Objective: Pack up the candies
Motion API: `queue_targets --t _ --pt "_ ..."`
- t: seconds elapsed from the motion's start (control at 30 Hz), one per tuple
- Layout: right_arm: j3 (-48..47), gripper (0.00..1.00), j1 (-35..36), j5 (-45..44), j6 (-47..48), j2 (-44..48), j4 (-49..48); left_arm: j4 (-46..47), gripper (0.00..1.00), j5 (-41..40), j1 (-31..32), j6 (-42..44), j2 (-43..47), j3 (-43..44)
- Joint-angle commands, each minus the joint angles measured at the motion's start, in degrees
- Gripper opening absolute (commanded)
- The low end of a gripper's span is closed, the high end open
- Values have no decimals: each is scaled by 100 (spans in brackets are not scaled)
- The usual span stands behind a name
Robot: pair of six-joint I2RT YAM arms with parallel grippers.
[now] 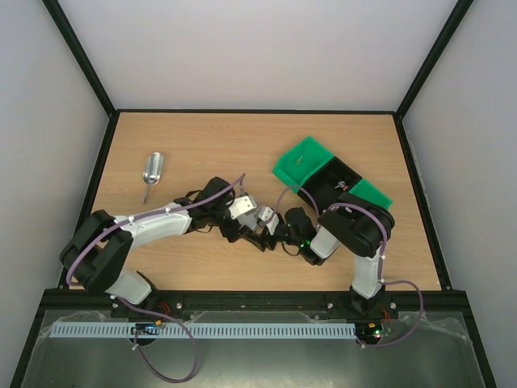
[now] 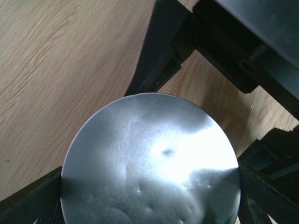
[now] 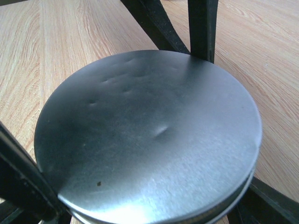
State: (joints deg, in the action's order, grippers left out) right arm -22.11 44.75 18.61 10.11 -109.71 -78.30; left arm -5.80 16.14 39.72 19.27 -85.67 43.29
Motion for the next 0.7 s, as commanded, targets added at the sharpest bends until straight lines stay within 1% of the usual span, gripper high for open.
queue_targets --t 0.0,0.07,0.17,0.23,0.3,0.37,0.4,0.43,0.47,0.57,0.6,0.67 --pt "90 38 30 162 291 -30 321 -591 83 742 -96 1574 105 18" --pt "108 37 32 226 367 -24 329 -1069 84 1141 -215 2422 52 173" --pt "110 36 29 259 434 -20 366 -2169 86 1588 -346 4052 -290 684" --pt "108 36 30 279 441 -7 371 -2806 88 1653 -396 4743 -572 1035" --pt "97 36 26 301 415 -15 376 -3149 90 1577 -410 5240 -780 1259" --pt "86 36 28 274 361 -18 371 -3061 92 1512 -440 5227 -858 1375" --pt "72 36 30 251 334 -23 375 -2917 92 1549 -461 5009 -868 1415" --pt "70 38 31 211 293 -32 365 -2819 92 1611 -486 4755 -891 1478" --pt "67 42 29 150 252 -25 358 -2780 92 1693 -504 4571 -919 1532" --pt "78 58 31 5 144 -7 296 -2713 90 1866 -517 4195 -886 1504" --pt "89 65 29 -10 146 1 281 -2630 90 1884 -523 4076 -841 1411" --pt "107 82 32 -38 128 8 251 -2479 90 1905 -533 3893 -756 1267"
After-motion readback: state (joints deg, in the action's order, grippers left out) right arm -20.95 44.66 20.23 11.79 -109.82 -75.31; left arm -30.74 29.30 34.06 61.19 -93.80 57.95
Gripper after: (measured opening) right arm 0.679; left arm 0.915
